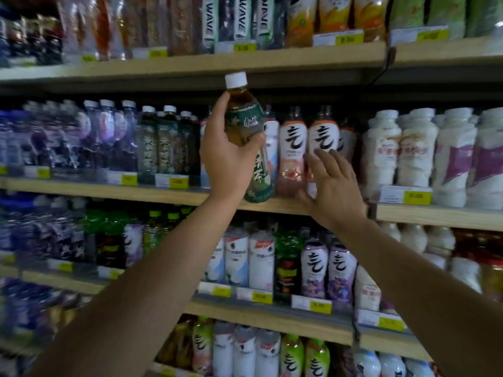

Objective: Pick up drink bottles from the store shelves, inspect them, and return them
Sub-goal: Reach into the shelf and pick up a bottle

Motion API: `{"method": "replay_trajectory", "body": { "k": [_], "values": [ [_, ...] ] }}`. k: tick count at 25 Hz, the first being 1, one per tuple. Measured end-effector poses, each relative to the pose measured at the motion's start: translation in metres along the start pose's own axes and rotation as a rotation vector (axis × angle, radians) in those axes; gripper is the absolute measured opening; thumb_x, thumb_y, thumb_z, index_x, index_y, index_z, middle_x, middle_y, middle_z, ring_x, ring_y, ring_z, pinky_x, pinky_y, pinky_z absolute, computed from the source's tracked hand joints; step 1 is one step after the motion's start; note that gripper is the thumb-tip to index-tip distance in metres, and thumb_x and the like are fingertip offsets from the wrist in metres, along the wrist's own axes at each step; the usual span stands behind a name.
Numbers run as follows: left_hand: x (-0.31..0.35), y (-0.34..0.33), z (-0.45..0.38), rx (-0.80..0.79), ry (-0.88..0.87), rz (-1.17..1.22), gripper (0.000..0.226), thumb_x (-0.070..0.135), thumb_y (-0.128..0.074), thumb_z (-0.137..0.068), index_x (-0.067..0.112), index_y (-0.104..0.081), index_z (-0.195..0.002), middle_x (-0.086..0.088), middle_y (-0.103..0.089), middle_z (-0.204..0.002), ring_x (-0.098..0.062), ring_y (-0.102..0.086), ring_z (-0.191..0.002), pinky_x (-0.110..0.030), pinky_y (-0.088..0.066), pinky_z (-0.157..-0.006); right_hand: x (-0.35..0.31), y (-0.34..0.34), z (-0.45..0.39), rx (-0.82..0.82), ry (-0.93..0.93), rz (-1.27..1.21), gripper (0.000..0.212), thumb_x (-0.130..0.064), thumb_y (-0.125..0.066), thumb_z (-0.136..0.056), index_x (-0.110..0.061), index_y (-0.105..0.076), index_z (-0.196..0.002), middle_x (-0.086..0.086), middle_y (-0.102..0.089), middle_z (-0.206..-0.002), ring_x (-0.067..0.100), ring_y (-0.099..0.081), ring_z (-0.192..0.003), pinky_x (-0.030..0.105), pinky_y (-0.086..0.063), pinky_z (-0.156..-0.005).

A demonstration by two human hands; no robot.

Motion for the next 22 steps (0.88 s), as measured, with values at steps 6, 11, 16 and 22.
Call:
{"method": "replay_trajectory", "body": {
  "k": [6,11,16,22],
  "values": [
    [-0.068,0.124,-0.044,-0.006,0.033,-0.103,0.078,0.022,-0.083,-0.077,0.022,-0.048,-0.146,0.000,-0.061,-0.135,-0.007,-0.060,-0.118,-0.027,-0.050,-0.102,-0.144,-0.056,-0.023,-0.112,0.079,-0.035,0.072,-0.043,-0.066,-0.089,-0.017,-0.038,-0.150,0.012,-0.037,-0.155,0.039,-0.025,-0.146,0.053,-0.023,-0.119],
    [-0.095,0.167,-0.085,-0.018,0.003,-0.138,0.076,0.021,-0.083,-0.078,0.017,-0.047,-0.146,0.012,-0.056,-0.129,0.001,-0.053,-0.115,-0.011,-0.043,-0.099,-0.186,-0.101,-0.038,-0.219,0.060,-0.014,0.079,-0.045,-0.063,-0.092,-0.022,-0.025,-0.157,0.008,-0.023,-0.162,0.034,-0.010,-0.152,0.049,-0.013,-0.122],
    [-0.114,0.161,-0.101,-0.016,-0.041,-0.133,0.076,0.018,-0.082,-0.079,0.015,-0.046,-0.146,0.011,-0.053,-0.132,0.014,-0.039,-0.114,0.003,-0.032,-0.095,-0.180,-0.147,-0.041,-0.303,0.015,0.051,0.087,-0.053,-0.056,-0.092,-0.025,-0.010,-0.159,0.000,-0.014,-0.166,0.028,-0.002,-0.153,0.045,-0.003,-0.124],
    [-0.123,0.120,-0.117,-0.017,-0.148,-0.041,0.074,0.019,-0.079,-0.081,0.010,-0.045,-0.146,-0.003,-0.054,-0.143,-0.010,-0.051,-0.130,-0.025,-0.044,-0.108,-0.179,-0.162,-0.036,-0.139,0.091,0.248,0.082,-0.064,-0.038,-0.085,-0.019,-0.034,-0.154,0.008,-0.038,-0.157,0.035,-0.028,-0.147,0.050,-0.013,-0.120]
  ]
}}
Point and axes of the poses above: each hand's wrist, its own z-axis away from the middle knuckle, its own y-axis out of the back of the hand, x = y × z, the point moved 10 cm from there along -z, towards the middle knuckle
